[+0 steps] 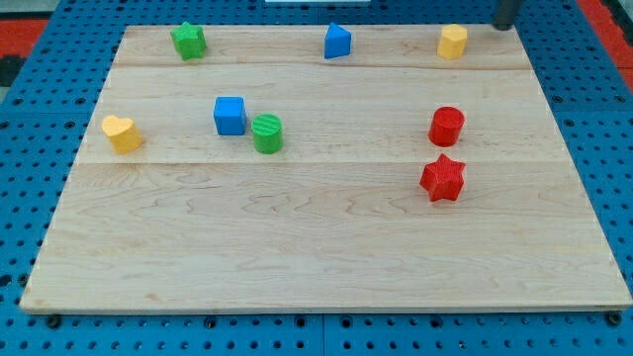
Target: Push the triangle to the center of the board
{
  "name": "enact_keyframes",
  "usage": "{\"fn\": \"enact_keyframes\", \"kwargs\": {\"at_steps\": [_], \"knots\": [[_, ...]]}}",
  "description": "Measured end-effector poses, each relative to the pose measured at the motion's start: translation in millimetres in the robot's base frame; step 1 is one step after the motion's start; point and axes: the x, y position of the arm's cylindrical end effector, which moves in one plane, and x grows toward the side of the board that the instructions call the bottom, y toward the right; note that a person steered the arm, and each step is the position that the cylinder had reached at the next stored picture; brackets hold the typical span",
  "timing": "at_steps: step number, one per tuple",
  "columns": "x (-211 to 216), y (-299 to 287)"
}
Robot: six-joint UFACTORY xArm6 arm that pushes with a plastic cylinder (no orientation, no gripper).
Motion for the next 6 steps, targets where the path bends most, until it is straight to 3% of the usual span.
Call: {"fn": "enact_keyframes", "kwargs": {"at_steps": [1, 4, 6], "knots": [[0, -58], [0, -85], [1, -148]]}}
